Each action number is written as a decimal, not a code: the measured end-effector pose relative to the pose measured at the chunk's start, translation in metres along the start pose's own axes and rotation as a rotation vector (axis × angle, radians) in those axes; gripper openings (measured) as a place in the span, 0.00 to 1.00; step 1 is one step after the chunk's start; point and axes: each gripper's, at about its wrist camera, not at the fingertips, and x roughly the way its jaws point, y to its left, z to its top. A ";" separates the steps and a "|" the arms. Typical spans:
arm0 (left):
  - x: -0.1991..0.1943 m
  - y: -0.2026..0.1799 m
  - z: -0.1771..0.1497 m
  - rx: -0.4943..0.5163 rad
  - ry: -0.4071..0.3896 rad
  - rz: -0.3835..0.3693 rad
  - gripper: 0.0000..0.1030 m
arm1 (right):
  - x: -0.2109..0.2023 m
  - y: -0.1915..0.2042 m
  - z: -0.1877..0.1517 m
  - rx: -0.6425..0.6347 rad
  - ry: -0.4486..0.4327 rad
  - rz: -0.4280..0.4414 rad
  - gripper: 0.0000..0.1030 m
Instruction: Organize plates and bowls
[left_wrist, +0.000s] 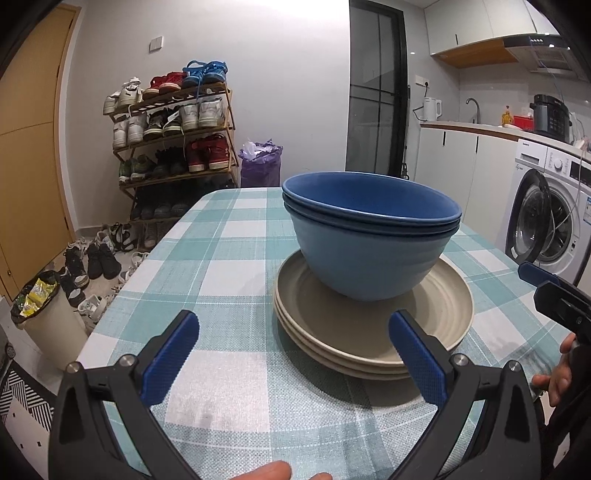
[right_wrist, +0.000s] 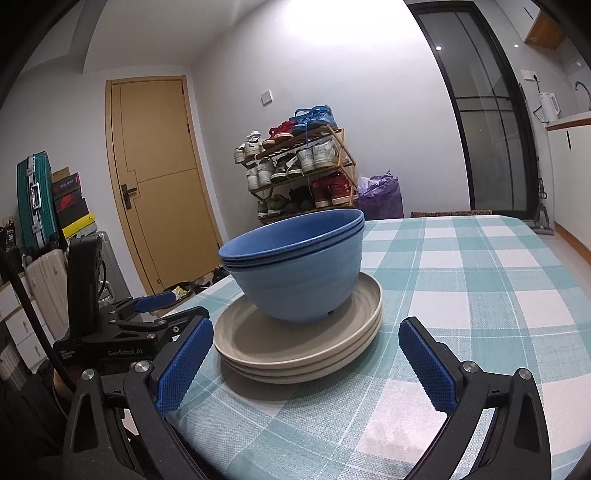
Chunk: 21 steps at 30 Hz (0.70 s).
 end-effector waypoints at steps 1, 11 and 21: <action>-0.001 0.000 -0.001 -0.002 -0.006 -0.001 1.00 | 0.001 -0.001 -0.001 0.003 0.000 -0.001 0.99; -0.001 0.000 -0.005 -0.007 -0.012 -0.011 1.00 | 0.000 0.000 -0.007 -0.009 0.003 0.011 0.99; 0.000 0.000 -0.005 -0.007 -0.009 -0.013 1.00 | 0.002 -0.001 -0.006 -0.007 0.008 0.020 0.99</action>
